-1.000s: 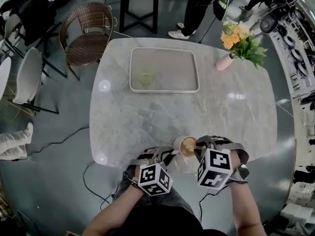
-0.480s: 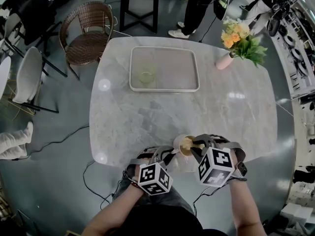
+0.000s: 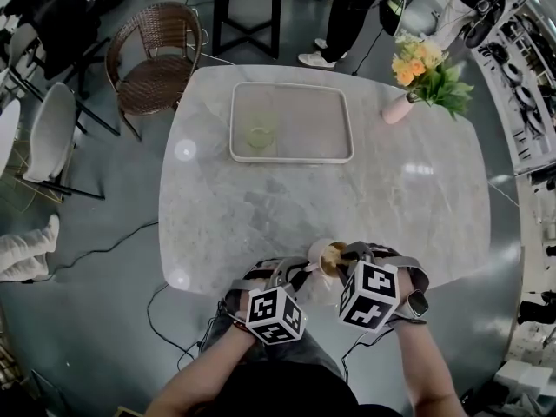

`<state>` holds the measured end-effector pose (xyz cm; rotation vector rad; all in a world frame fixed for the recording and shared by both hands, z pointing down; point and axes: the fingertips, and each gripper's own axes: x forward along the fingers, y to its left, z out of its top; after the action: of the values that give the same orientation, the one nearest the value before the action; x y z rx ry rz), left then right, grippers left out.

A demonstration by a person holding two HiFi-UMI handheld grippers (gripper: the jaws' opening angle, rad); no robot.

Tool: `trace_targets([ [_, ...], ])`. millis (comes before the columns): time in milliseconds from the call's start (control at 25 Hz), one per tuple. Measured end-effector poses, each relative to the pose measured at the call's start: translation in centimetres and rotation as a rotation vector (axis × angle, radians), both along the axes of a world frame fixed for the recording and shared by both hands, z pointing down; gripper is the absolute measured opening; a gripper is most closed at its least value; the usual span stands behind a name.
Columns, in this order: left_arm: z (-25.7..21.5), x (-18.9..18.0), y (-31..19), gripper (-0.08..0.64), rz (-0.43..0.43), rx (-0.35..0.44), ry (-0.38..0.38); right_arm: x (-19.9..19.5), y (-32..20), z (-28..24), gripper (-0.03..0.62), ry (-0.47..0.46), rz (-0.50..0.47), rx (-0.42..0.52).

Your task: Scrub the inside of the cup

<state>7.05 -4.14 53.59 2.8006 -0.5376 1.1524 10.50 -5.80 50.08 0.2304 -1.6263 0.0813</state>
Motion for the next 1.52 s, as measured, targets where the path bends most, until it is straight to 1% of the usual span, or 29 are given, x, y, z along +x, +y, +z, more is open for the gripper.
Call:
trace_targets([
  [80, 0.2, 0.0, -0.1, 0.06, -0.005, -0.006, 0.001, -0.3, 0.2, 0.7, 0.06, -0.03, 0.012, -0.037],
  [160, 0.3, 0.1, -0.1, 0.058, -0.009, -0.009, 0.005, -0.3, 0.0, 1.4, 0.06, -0.025, 0.012, -0.035],
  [360, 0.2, 0.0, 0.0, 0.058, -0.004, -0.011, 0.007, 0.3, -1.2, 2.9, 0.06, 0.101, -0.065, 0.091],
  [440, 0.2, 0.0, 0.0, 0.06, -0.002, -0.012, 0.007, 0.2, -1.0, 3.6, 0.06, 0.116, -0.079, 0.09],
  [520, 0.3, 0.1, 0.1, 0.058, -0.001, -0.013, 0.005, -0.1, -0.6, 3.8, 0.06, 0.085, -0.046, 0.027],
  [680, 0.3, 0.0, 0.0, 0.06, -0.007, -0.013, -0.001, -0.9, 0.5, 3.4, 0.06, -0.048, 0.054, -0.15],
  [720, 0.4, 0.1, 0.0, 0.06, -0.009, -0.013, -0.002, -1.0, 0.6, 3.0, 0.06, -0.077, 0.073, -0.174],
  [800, 0.4, 0.1, -0.2, 0.06, -0.011, -0.014, -0.004, -1.1, 0.7, 2.2, 0.06, -0.121, 0.106, -0.188],
  [960, 0.5, 0.0, -0.4, 0.06, -0.004, -0.018, -0.016, -0.8, 0.4, 0.1, 0.06, -0.175, 0.152, -0.148],
  [1160, 0.6, 0.0, -0.5, 0.063, -0.001, -0.017, -0.006, -0.4, -0.4, -3.0, 0.06, -0.205, 0.174, -0.034],
  [1240, 0.6, -0.2, -0.2, 0.137, 0.007, -0.026, -0.001, -0.2, -0.4, -4.2, 0.06, -0.223, 0.183, 0.007],
  [1280, 0.5, -0.3, -0.1, 0.163, 0.01, -0.027, -0.001, -0.1, -0.4, -4.7, 0.06, -0.236, 0.192, 0.027],
  [1360, 0.1, -0.5, 0.1, 0.184, 0.016, -0.017, 0.001, 0.2, -0.4, -5.7, 0.06, -0.266, 0.219, 0.069],
  [1520, -1.0, -1.4, 0.1, 0.187, 0.02, 0.038, 0.0, 0.7, -0.3, -6.5, 0.06, -0.334, 0.274, 0.146],
])
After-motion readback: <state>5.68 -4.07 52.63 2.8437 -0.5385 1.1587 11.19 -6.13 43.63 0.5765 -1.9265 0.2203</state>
